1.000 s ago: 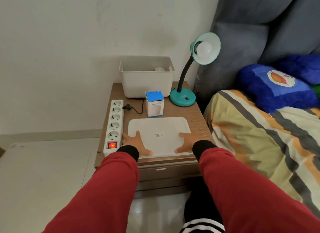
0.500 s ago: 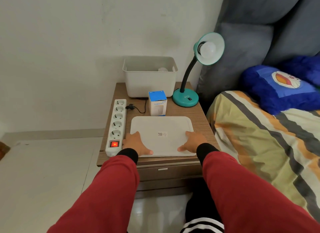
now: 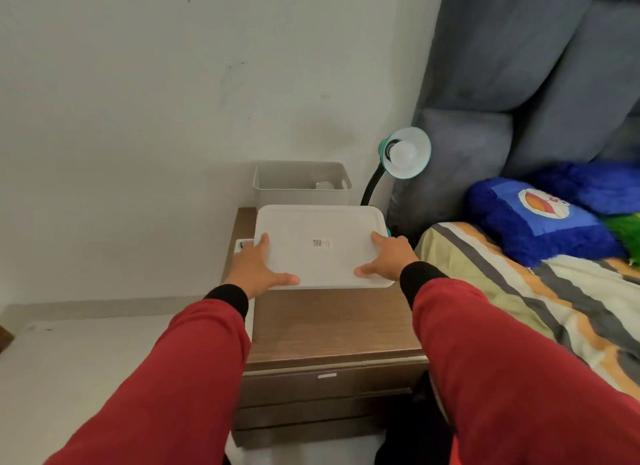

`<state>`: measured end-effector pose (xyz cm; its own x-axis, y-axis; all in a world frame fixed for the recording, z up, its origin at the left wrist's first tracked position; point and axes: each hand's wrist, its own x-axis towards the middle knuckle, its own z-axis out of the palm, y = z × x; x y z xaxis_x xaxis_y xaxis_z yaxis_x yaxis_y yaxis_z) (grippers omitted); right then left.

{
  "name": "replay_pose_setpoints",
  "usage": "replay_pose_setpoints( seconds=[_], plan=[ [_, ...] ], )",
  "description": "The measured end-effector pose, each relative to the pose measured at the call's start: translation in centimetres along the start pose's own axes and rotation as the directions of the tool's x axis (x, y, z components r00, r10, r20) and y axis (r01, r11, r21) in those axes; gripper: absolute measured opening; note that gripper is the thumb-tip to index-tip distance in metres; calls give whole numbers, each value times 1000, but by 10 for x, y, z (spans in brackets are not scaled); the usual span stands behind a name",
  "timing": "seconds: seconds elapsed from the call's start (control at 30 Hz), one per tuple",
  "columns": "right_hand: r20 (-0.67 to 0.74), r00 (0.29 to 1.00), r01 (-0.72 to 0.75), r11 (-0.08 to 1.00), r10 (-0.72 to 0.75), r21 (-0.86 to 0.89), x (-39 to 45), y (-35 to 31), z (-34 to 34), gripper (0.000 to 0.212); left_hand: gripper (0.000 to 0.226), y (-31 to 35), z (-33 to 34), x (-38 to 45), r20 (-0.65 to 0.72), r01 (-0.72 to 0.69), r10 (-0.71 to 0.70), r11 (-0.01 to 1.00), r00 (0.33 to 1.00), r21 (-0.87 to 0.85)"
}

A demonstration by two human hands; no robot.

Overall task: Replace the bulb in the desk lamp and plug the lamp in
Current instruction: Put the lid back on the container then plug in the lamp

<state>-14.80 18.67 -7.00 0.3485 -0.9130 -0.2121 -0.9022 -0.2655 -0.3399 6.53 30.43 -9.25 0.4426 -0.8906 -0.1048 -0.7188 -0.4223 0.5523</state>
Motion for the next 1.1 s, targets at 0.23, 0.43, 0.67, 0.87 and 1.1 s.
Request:
replay_pose_setpoints(
  seconds=[0.23,0.43,0.67,0.87,1.1],
  plan=[
    [-113,989,97,995,-93,33,49,-44,-48,82,110,12,-56,53,-157,-98,86,993,984,-66],
    [-154,983,112,989,-97,95,127,-61,-56,93,113,10,-66,130,-181,-108,88,989,980,-101],
    [-148,986,89,995,-80,53,219,-70,-45,94,121,1,-63,218,-115,-61,47,991,992,-121],
    [-99,992,76,997,-75,1,262,-68,-31,84,120,-8,-51,258,-47,3,-8,993,999,-117],
    [-65,994,85,996,-84,11,278,-65,-33,73,114,-6,-47,269,-49,31,-40,984,998,-175]
  ],
)
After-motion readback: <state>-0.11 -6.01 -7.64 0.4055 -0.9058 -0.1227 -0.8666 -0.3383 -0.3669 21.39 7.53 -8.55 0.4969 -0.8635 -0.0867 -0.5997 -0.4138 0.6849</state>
